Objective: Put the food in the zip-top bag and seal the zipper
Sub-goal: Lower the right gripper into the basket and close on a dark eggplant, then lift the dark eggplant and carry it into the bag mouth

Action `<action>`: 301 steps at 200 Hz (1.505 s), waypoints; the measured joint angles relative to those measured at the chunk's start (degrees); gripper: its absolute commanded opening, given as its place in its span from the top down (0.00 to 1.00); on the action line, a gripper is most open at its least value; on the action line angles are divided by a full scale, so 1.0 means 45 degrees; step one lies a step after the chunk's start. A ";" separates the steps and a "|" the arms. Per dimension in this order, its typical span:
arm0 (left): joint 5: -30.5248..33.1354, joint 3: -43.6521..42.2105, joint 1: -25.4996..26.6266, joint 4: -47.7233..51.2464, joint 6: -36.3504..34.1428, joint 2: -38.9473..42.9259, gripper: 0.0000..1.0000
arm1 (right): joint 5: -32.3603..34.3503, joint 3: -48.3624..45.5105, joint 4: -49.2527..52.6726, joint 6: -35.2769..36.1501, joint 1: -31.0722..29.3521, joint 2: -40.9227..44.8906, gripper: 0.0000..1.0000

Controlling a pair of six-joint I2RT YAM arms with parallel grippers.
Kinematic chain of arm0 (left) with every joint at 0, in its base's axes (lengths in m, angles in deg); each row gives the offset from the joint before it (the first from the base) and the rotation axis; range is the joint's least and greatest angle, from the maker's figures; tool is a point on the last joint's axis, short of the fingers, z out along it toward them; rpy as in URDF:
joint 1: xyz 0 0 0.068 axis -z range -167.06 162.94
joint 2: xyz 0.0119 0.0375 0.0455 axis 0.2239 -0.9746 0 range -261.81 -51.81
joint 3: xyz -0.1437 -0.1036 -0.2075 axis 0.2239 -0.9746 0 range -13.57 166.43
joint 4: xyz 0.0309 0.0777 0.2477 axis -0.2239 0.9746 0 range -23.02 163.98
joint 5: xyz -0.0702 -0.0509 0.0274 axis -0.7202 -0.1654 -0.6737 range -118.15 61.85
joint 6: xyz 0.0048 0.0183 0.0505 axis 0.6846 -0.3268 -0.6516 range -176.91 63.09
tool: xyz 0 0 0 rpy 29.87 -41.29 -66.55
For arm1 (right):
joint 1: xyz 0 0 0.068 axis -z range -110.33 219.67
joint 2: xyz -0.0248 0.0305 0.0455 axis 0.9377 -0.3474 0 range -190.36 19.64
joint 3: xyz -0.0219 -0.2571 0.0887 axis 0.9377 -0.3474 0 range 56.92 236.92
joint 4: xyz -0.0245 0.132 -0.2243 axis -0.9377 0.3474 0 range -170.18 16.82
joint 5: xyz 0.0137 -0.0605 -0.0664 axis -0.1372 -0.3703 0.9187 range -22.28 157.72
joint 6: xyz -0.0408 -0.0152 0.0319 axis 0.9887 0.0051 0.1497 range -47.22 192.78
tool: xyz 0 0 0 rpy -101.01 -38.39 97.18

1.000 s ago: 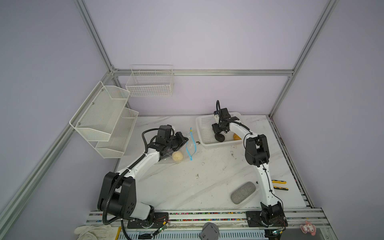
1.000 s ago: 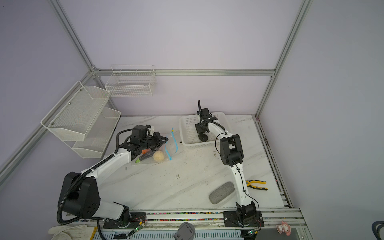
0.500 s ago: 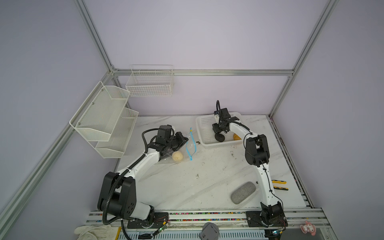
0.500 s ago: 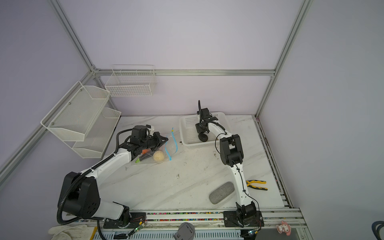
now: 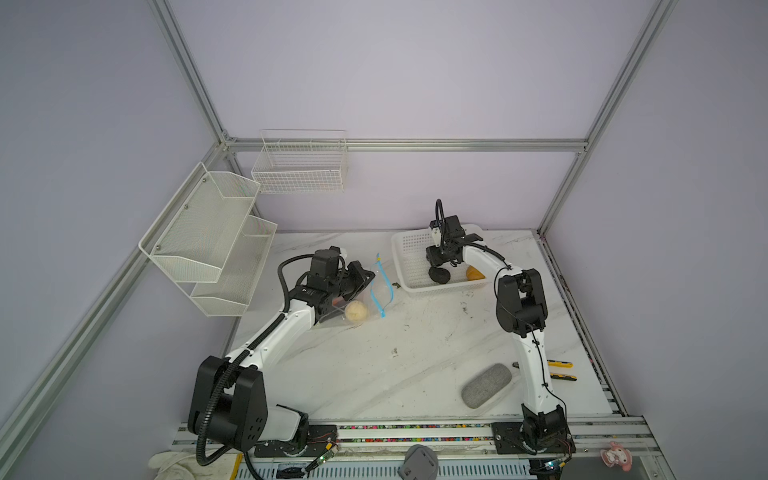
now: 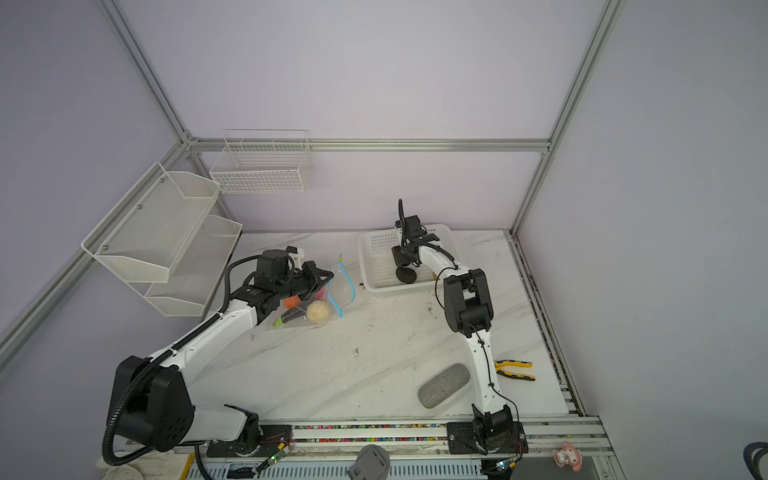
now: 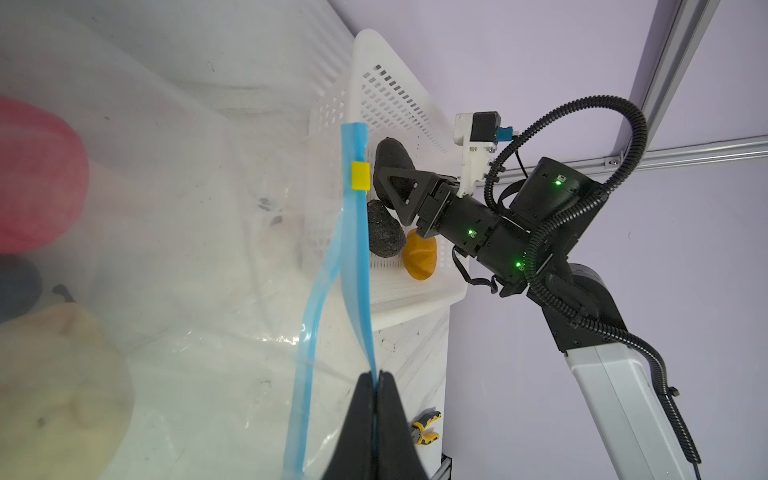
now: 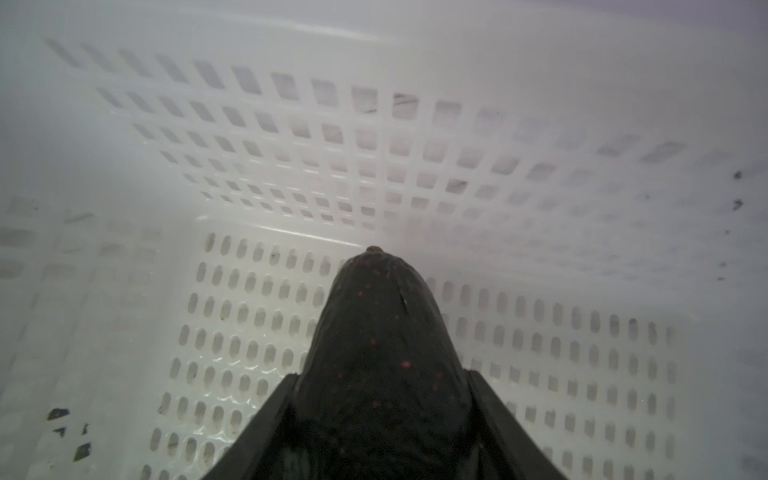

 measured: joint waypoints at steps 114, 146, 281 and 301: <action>0.0102 0.0000 0.0000 0.0073 0.0000 -0.0019 1.00 | -0.2521 -0.2608 -0.0816 -0.1020 -0.0563 0.2929 0.44; 0.0102 0.0000 0.0000 0.0141 0.0000 -0.0019 1.00 | -0.3973 -0.3920 -0.1409 -0.1656 -0.1190 0.3983 0.44; 0.0121 0.0000 0.0000 0.0146 0.0000 -0.0126 1.00 | -0.6747 -0.8320 -0.3497 -0.2890 -0.2856 0.7184 0.45; 0.0121 0.0005 0.0000 0.0146 0.0000 -0.0126 1.00 | -0.6785 -0.8461 -0.3730 -0.3118 -0.2958 0.7218 0.45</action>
